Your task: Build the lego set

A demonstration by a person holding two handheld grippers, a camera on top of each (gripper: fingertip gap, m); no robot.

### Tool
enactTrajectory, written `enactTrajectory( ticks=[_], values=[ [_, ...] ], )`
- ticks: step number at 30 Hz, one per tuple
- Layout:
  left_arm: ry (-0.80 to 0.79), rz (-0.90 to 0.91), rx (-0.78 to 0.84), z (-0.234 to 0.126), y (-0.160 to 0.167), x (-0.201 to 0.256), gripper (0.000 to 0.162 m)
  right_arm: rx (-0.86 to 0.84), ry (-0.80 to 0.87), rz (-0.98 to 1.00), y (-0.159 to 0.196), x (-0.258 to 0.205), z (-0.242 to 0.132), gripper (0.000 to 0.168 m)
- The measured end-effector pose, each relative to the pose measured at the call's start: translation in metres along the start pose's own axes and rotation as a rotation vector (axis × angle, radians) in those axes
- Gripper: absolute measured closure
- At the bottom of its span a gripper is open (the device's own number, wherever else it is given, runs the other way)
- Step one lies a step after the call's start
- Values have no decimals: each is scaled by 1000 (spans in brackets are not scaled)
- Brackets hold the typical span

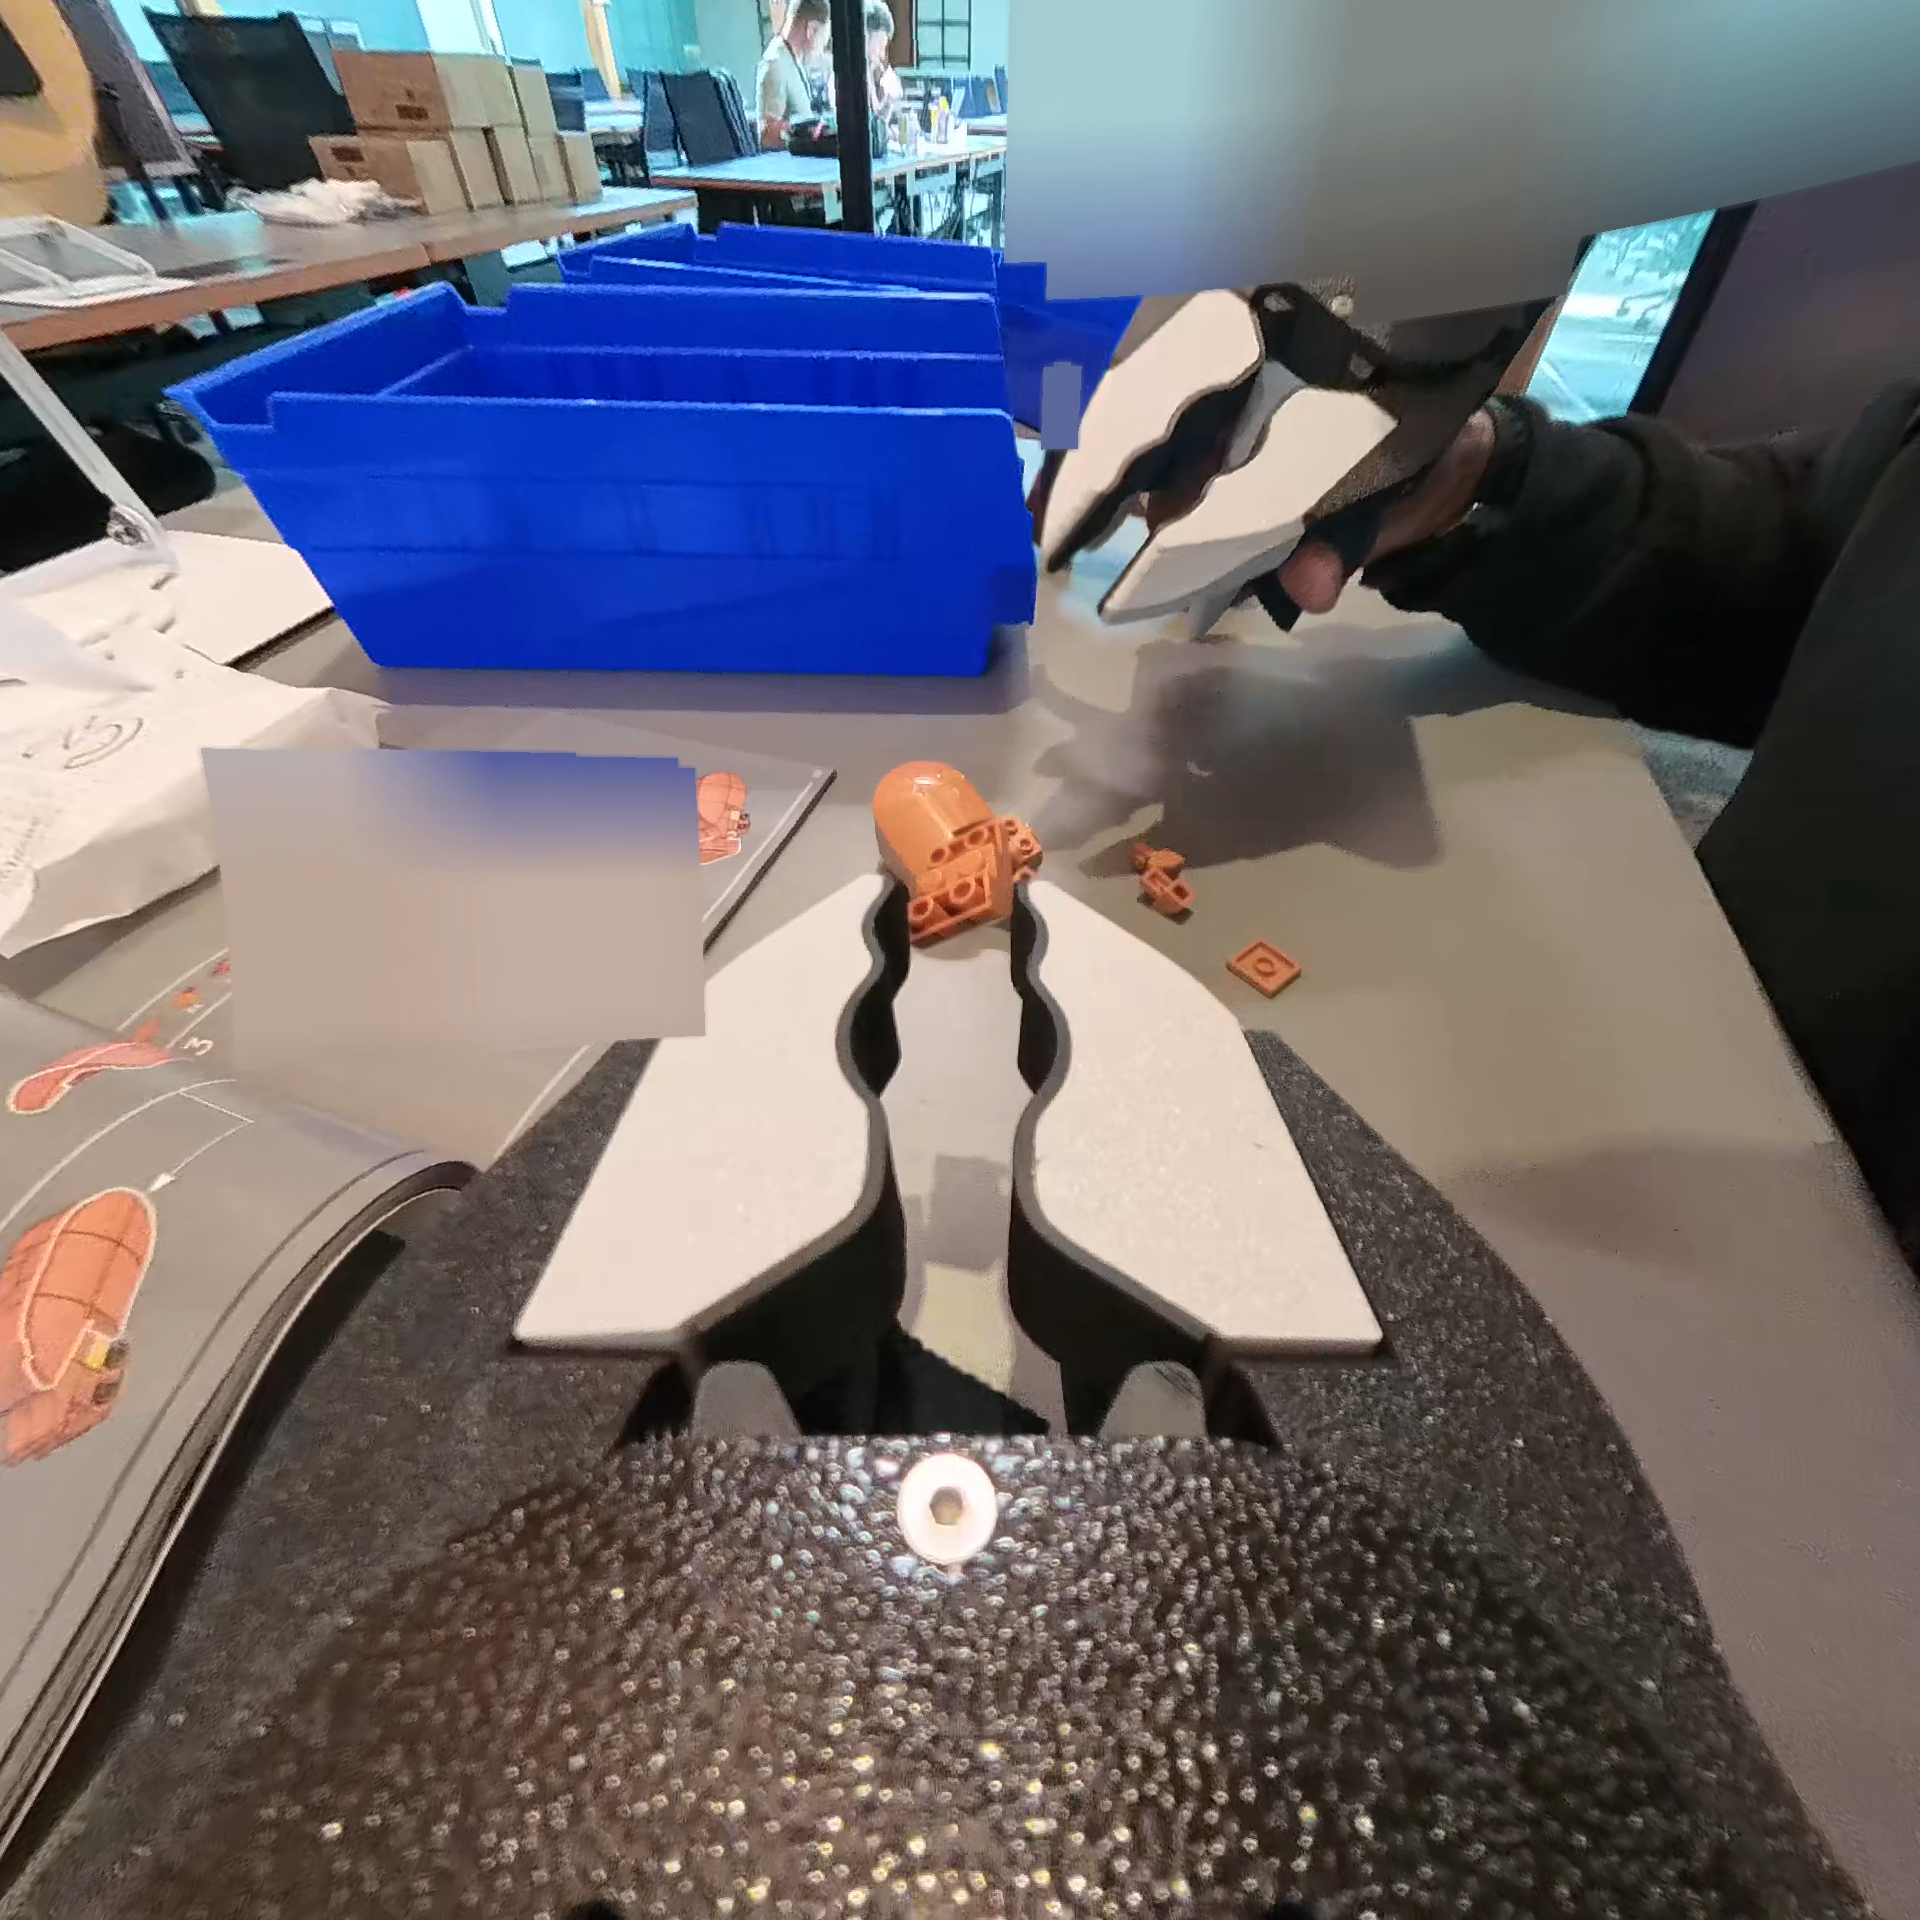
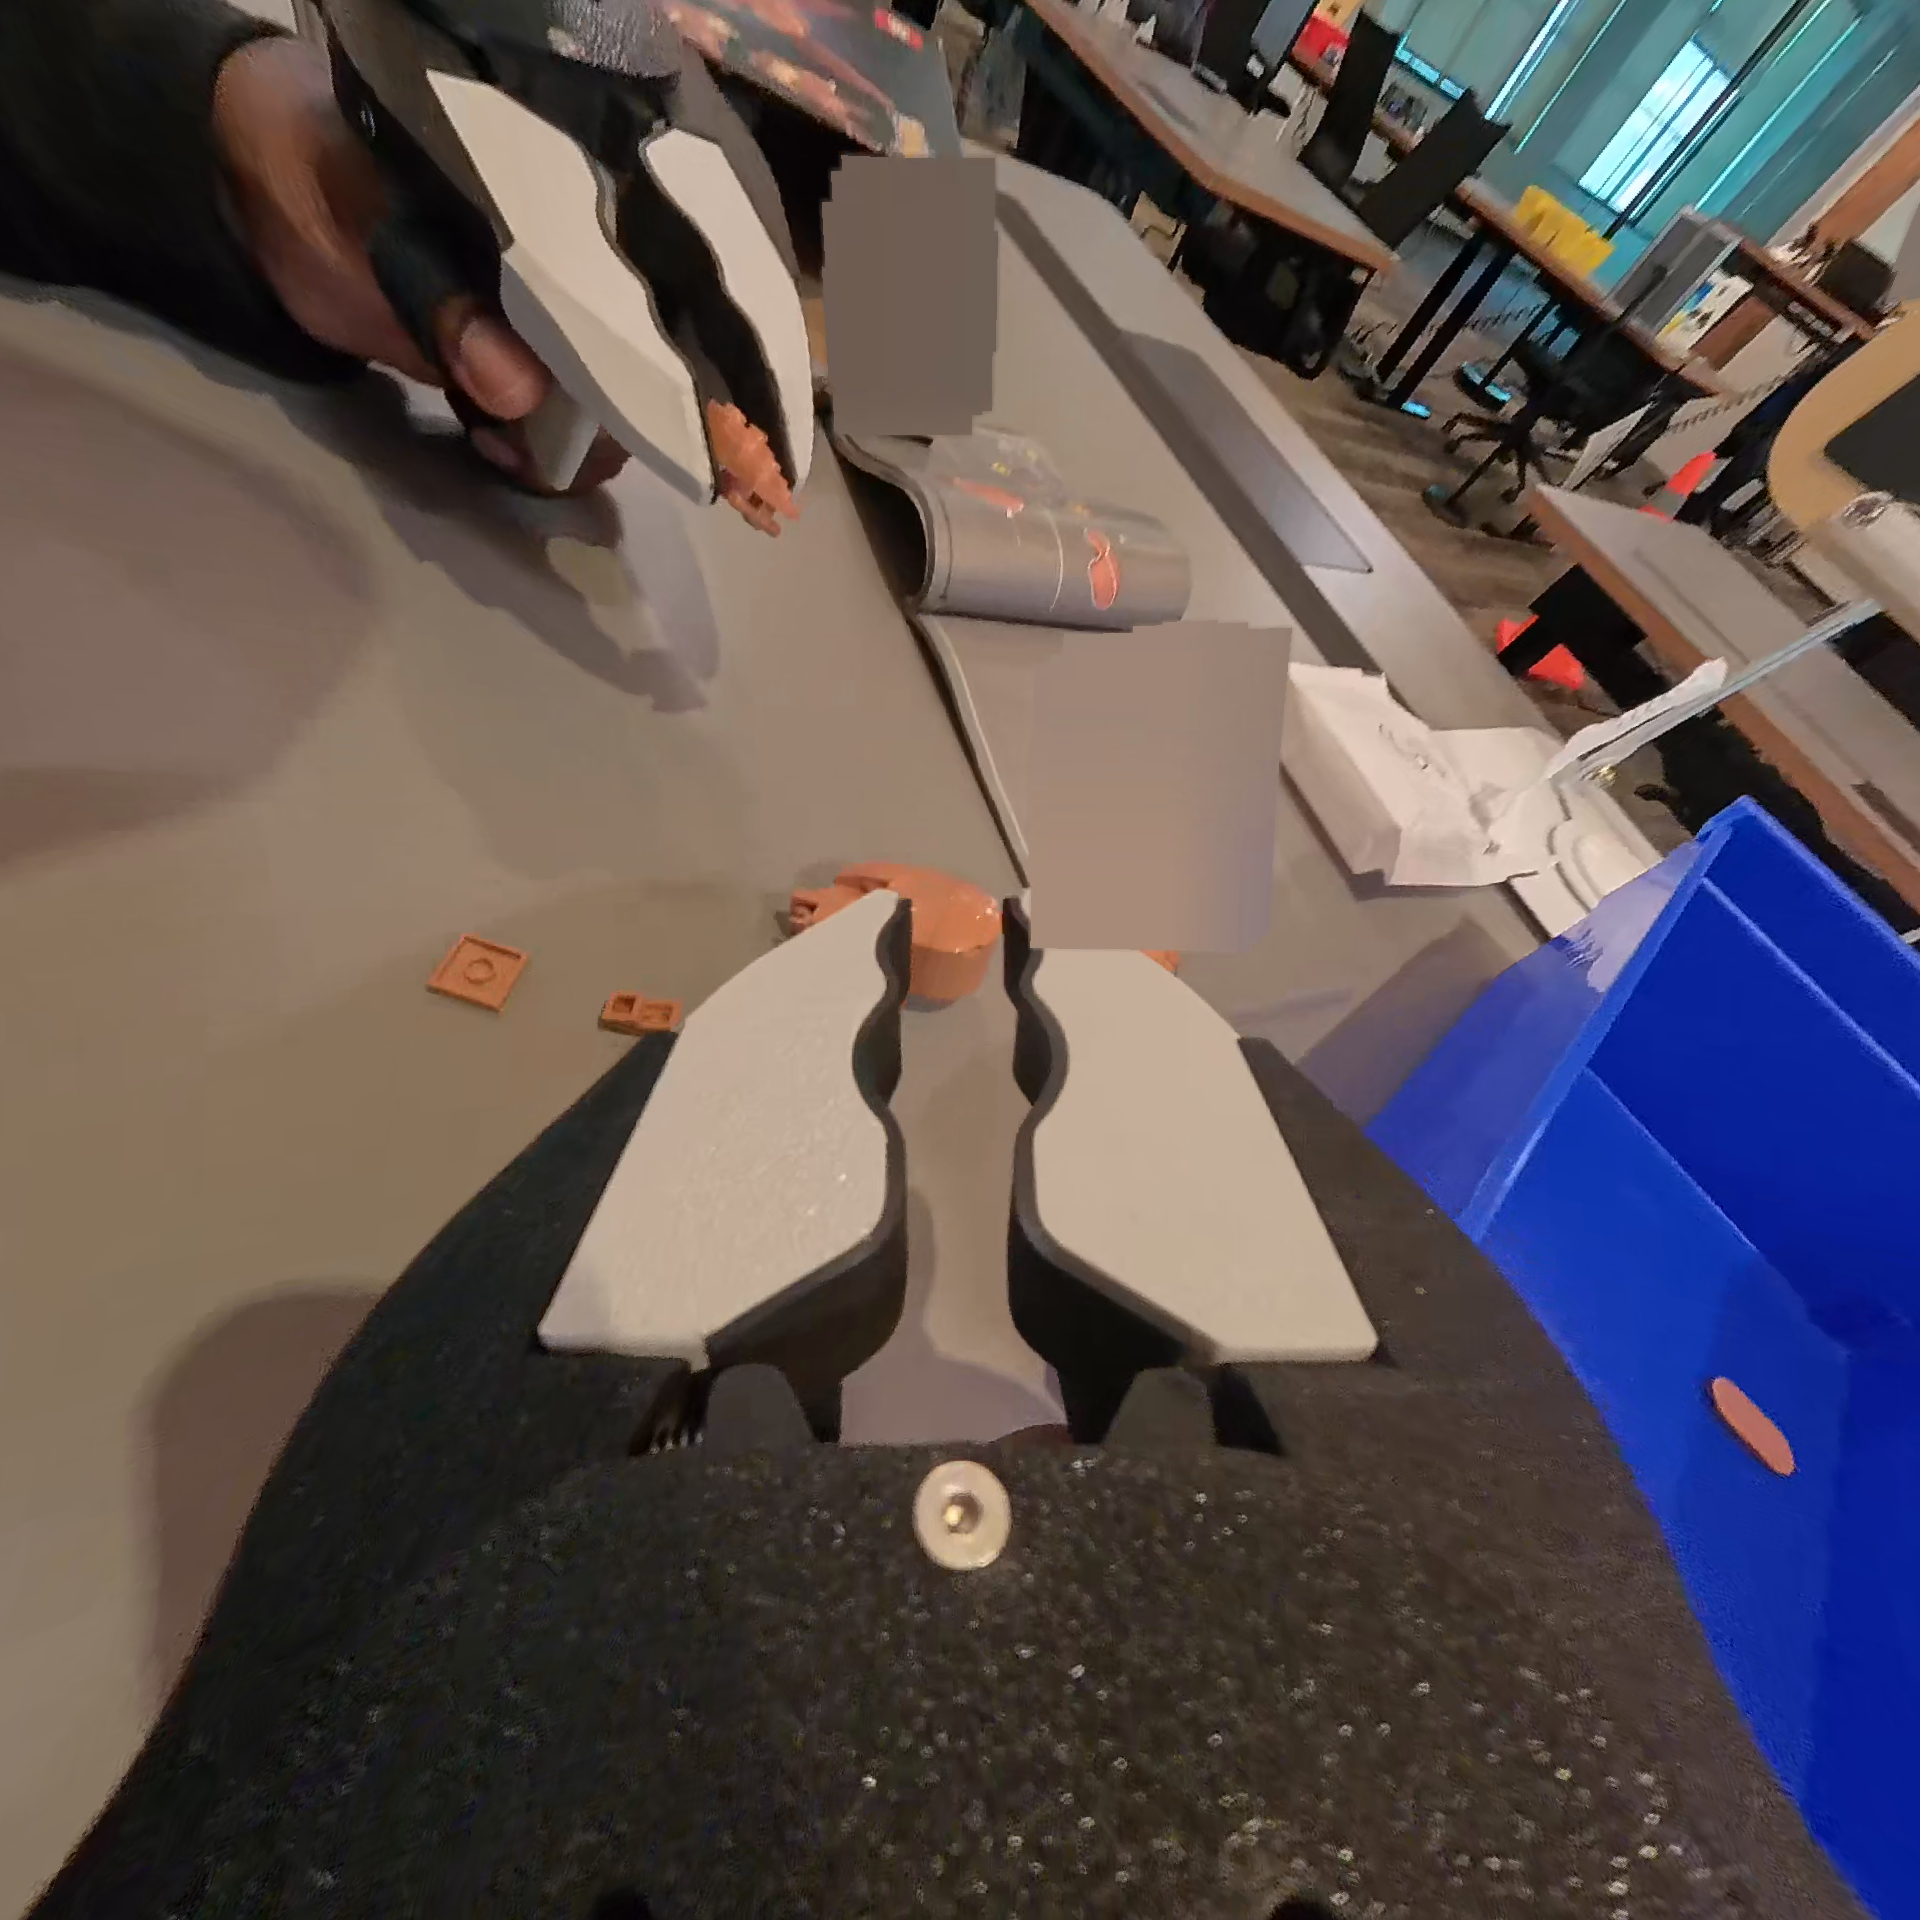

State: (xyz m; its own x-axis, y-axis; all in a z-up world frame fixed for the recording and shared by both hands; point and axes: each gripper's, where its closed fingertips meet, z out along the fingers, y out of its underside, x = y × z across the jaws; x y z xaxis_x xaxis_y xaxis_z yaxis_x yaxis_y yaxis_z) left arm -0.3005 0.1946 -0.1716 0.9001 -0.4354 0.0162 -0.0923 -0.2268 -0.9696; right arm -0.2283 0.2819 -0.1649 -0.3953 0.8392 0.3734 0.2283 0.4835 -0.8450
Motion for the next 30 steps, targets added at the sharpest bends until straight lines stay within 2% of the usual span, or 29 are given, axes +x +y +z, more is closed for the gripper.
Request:
enactTrajectory(
  ticks=[6, 15, 26, 30],
  values=[
    [28, 54, -68, 6, 9, 11, 143, -102, -120, -5, 21, -18, 5, 160],
    [155, -34, -147, 12, 18, 37, 143, -203, -343, -95, 39, -58, 15, 159],
    [163, -26, -195, 13, 25, 41, 143, -333, -379, -47, 51, -69, 17, 153],
    [166, -35, -191, 13, 24, 41, 143, -330, -369, -42, 52, -70, 19, 148]
  ],
)
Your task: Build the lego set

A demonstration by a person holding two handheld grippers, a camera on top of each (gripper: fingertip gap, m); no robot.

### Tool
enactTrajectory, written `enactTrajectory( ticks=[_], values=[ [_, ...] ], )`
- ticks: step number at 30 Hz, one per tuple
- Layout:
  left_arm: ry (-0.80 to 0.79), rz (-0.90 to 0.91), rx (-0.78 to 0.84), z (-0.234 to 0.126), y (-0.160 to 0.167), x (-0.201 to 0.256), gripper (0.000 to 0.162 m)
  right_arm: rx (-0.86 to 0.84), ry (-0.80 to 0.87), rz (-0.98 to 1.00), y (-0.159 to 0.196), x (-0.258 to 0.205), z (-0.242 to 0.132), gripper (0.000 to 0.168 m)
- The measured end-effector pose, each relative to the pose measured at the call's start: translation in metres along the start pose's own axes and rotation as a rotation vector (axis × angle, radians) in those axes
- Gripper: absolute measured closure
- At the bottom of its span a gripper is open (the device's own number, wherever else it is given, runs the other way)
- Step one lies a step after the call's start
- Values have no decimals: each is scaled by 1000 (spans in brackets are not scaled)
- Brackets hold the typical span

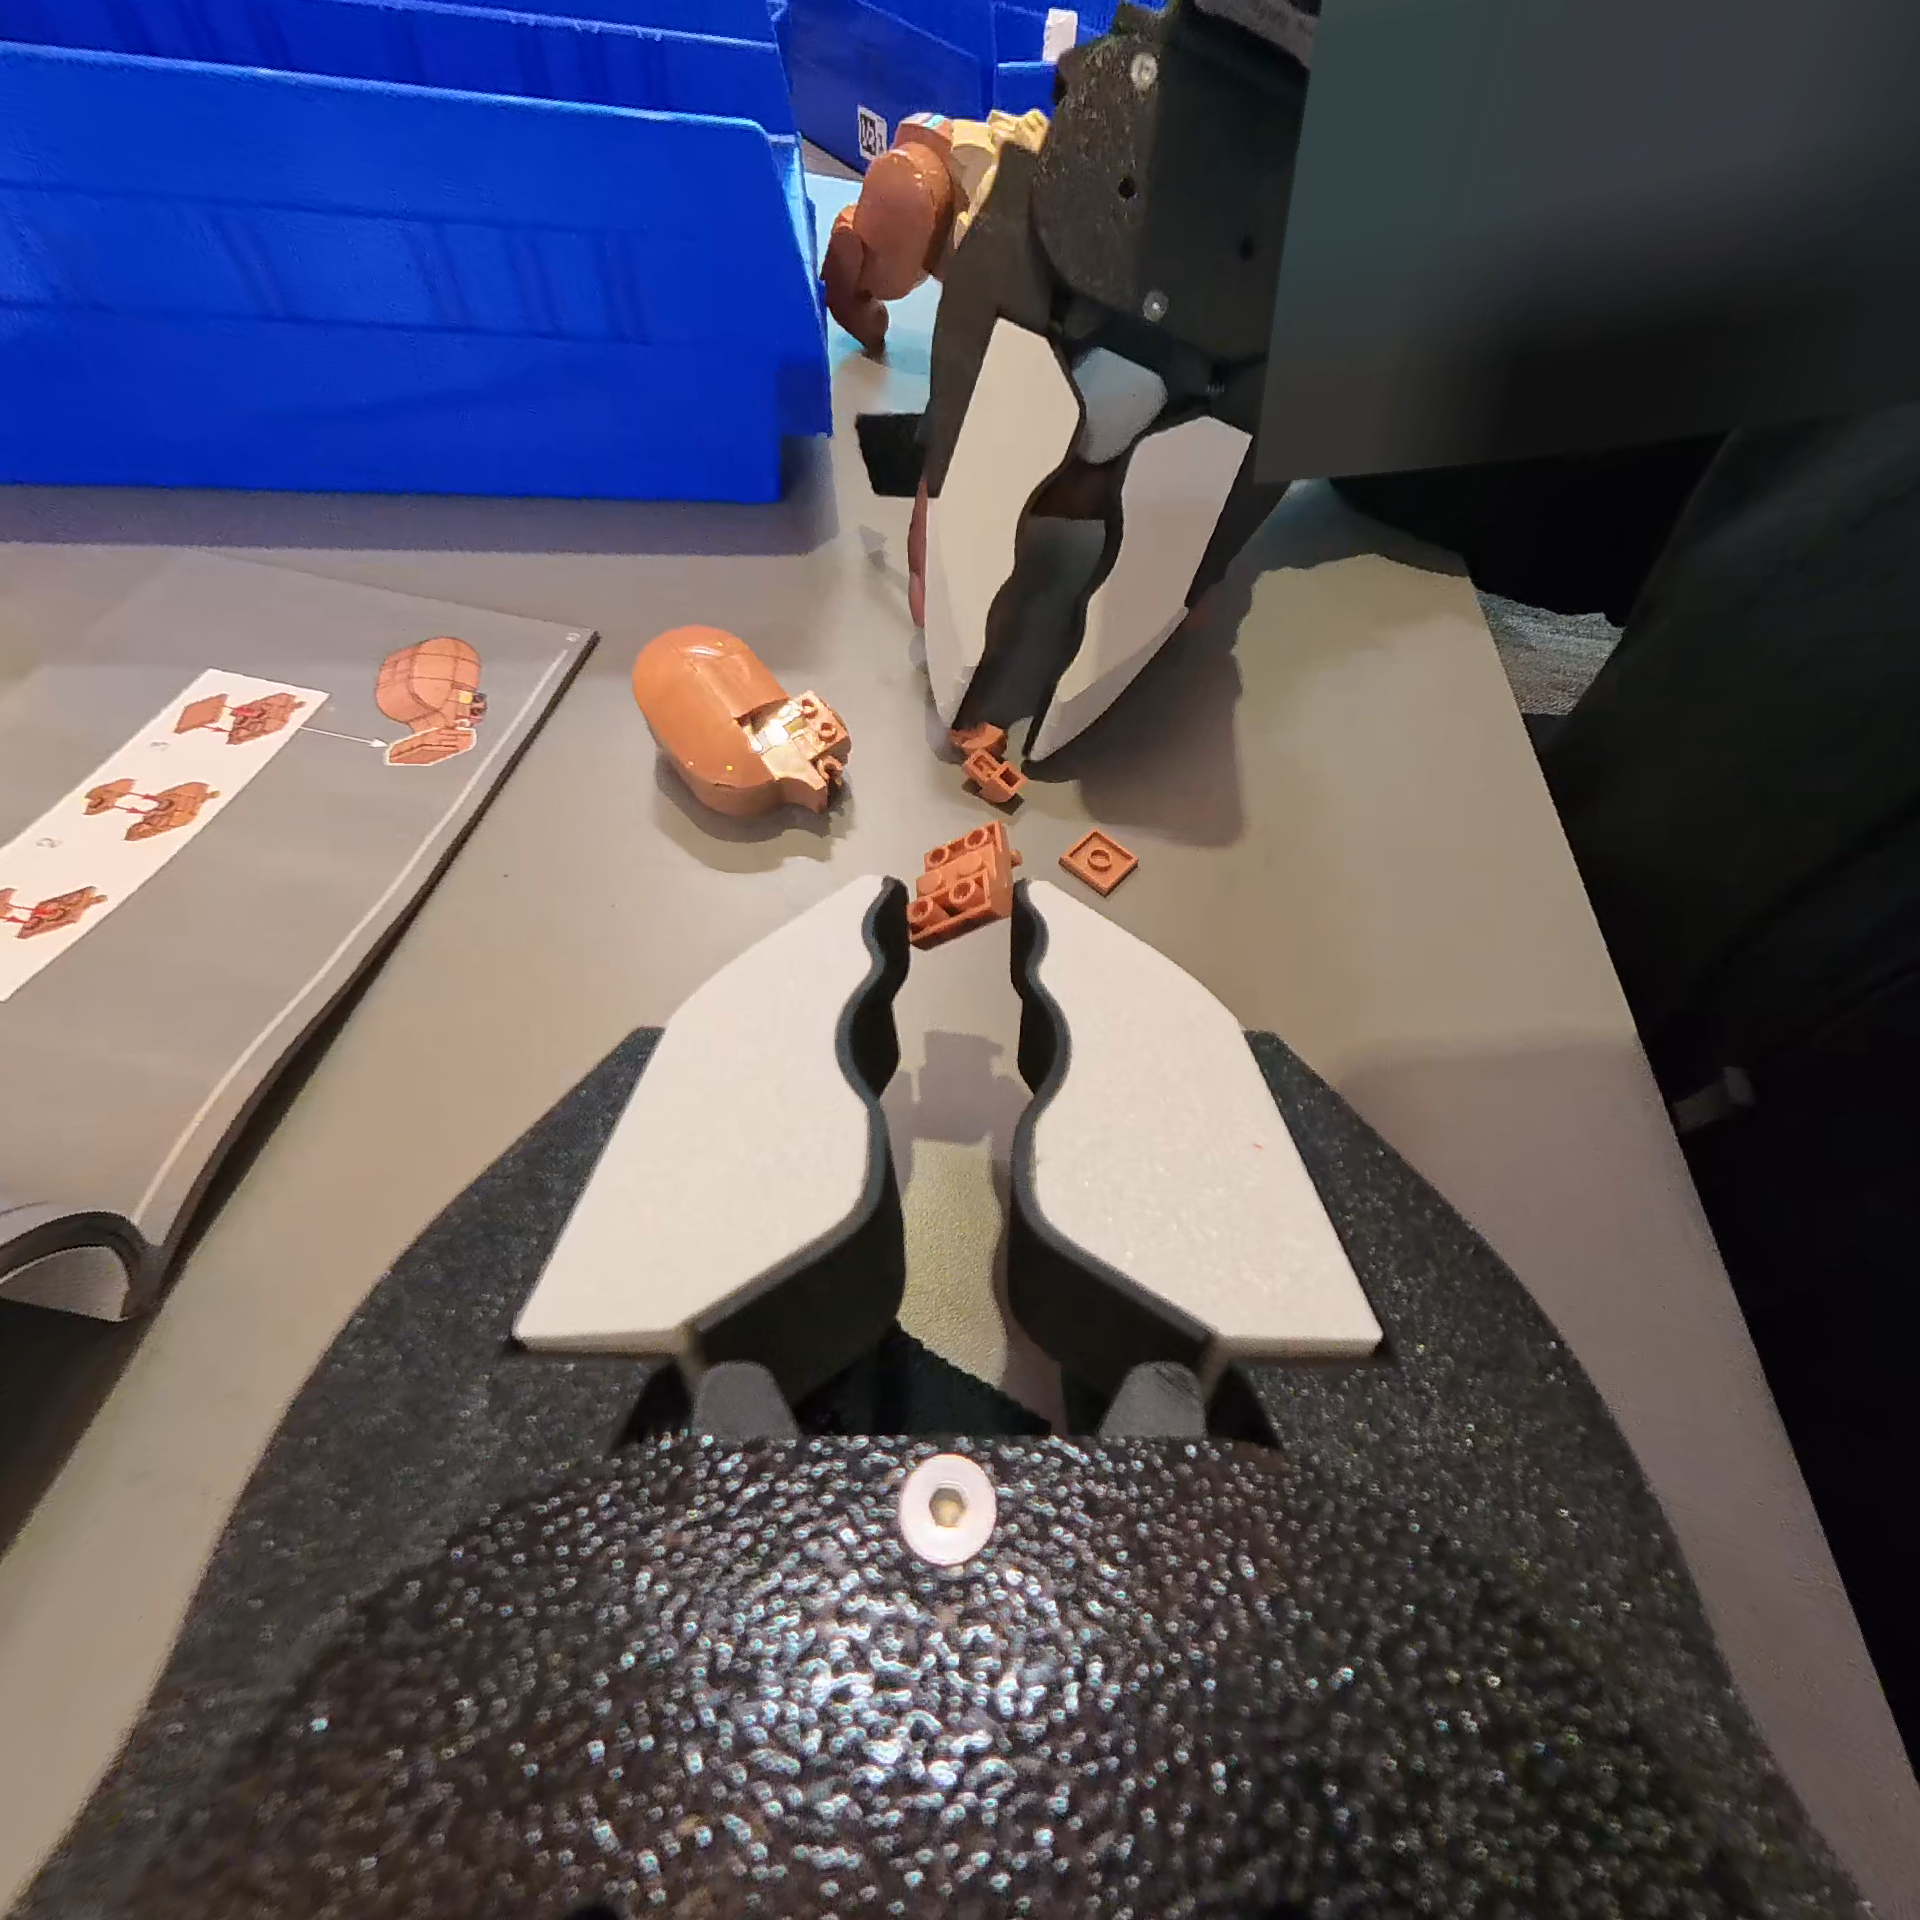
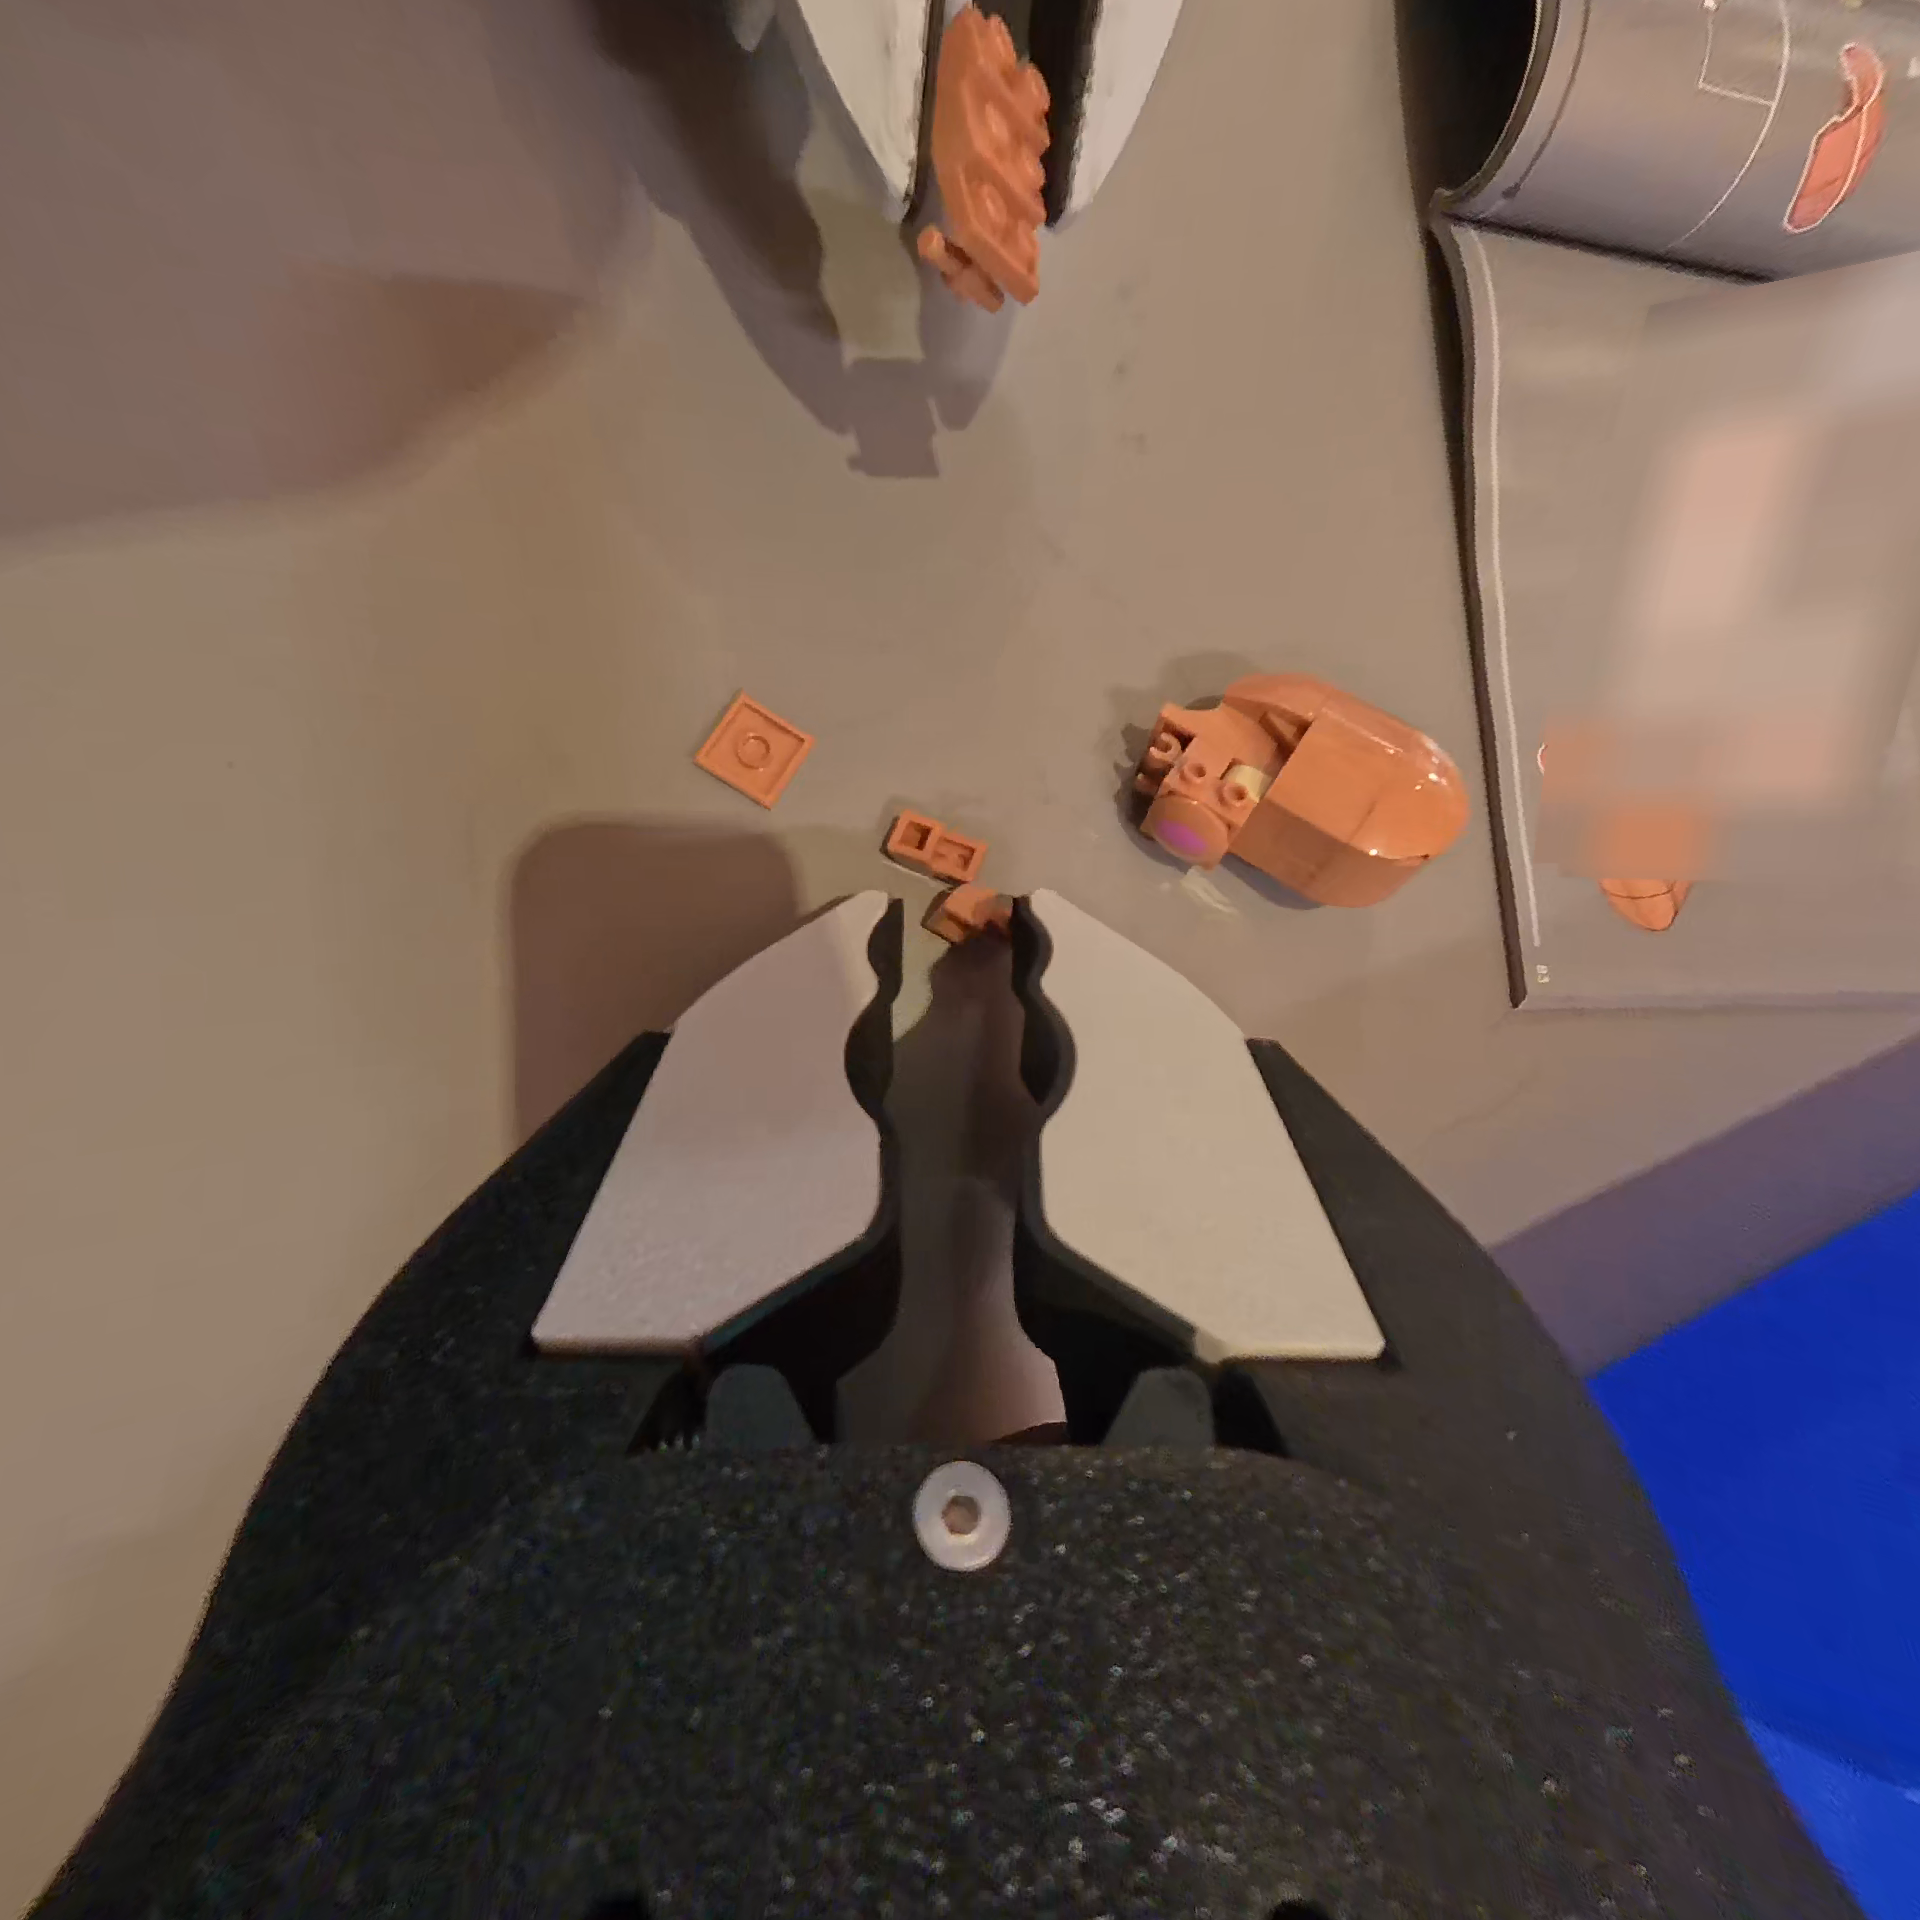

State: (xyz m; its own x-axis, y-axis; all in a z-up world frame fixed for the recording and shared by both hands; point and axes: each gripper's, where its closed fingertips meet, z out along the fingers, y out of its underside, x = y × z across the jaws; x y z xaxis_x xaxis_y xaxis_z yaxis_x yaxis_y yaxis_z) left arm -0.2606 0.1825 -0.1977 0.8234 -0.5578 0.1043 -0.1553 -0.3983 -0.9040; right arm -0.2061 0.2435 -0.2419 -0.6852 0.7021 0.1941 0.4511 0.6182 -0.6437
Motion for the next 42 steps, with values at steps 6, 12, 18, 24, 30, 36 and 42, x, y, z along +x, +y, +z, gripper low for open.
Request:
enactTrajectory(
  ticks=[6, 12, 18, 24, 30, 36, 42],
  values=[
    [2, 8, -4, 0, 0, 1, 143, 7, 15, 21, 4, 3, 1, 157],
    [5, -4, 6, -1, -1, 0, 143, -3, 28, 27, 7, 4, -1, 154],
    [6, -4, 6, -1, -1, 1, 143, -10, 18, 53, 10, 3, -3, 155],
    [7, -3, 8, -1, -1, 1, 143, -16, 23, 59, 11, 4, -3, 160],
    [5, 3, 4, 0, 0, 1, 143, -40, 32, 26, 9, 3, -8, 160],
    [2, 6, 3, 0, 0, 2, 143, -218, -18, -58, 20, -3, -19, 161],
    [-7, 17, -5, -2, 2, 3, 143, -633, -52, -174, 49, 2, -42, 160]
  ],
)
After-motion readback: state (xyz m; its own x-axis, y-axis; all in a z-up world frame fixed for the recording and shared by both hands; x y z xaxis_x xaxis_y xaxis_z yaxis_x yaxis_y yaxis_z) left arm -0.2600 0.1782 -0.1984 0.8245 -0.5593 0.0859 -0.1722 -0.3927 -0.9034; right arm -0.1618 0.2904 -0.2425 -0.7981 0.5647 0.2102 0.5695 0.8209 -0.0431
